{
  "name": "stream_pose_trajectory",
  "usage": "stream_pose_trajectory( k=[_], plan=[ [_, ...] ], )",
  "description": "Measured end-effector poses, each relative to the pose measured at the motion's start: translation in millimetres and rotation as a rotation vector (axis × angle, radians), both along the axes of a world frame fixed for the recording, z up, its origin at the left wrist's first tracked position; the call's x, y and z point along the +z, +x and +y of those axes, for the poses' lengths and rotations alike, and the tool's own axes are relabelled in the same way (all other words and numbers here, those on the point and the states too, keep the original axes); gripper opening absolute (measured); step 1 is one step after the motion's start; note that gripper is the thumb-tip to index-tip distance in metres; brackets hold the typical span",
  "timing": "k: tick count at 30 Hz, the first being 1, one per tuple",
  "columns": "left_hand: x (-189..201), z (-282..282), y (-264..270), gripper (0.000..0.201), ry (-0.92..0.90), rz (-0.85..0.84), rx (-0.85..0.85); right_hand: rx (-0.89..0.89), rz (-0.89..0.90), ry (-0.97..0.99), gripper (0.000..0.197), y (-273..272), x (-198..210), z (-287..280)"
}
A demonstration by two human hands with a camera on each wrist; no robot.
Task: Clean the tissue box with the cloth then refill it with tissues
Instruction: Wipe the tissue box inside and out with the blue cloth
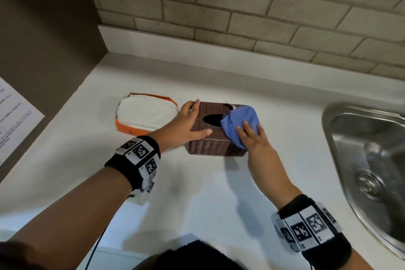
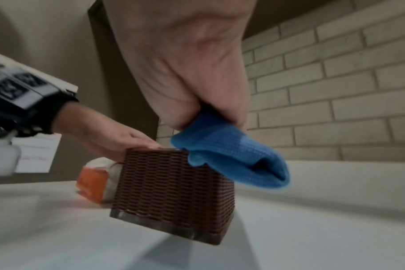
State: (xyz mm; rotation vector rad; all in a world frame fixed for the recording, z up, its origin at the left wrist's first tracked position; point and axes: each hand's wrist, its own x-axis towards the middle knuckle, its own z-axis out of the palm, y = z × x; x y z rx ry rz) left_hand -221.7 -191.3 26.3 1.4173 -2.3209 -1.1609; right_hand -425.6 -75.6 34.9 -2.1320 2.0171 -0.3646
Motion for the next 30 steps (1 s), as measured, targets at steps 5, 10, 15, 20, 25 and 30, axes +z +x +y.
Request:
stream_pose_trajectory(
  k=[5, 10, 15, 20, 25, 30],
  plan=[
    [-1.9, 2.8, -2.5, 0.095, -0.041, -0.007, 0.023, 0.105, 0.059, 0.019, 0.07, 41.5, 1.8, 5.2],
    [-4.3, 0.2, 0.4, 0.096, -0.015, 0.014, 0.007, -0.097, 0.111, 0.208, 0.072, -3.8, 27.0, -22.7],
    [-5.1, 0.8, 0.0, 0.096, -0.021, 0.031, 0.012, 0.013, 0.179, 0.237, 0.063, 17.4, 25.8, -60.6],
    [-6.2, 0.8, 0.5, 0.095, -0.024, 0.04, 0.024, 0.051, 0.116, 0.327, 0.076, 2.3, 36.3, -73.7],
    [-9.6, -2.7, 1.4, 0.097, -0.066, 0.06, 0.009, 0.131, 0.16, 0.285, 0.066, 30.1, 34.4, -91.3],
    [-9.9, -2.4, 1.0, 0.094, -0.083, 0.047, 0.005, 0.169, 0.163, 0.388, 0.068, 13.8, 42.4, -97.4]
  ],
)
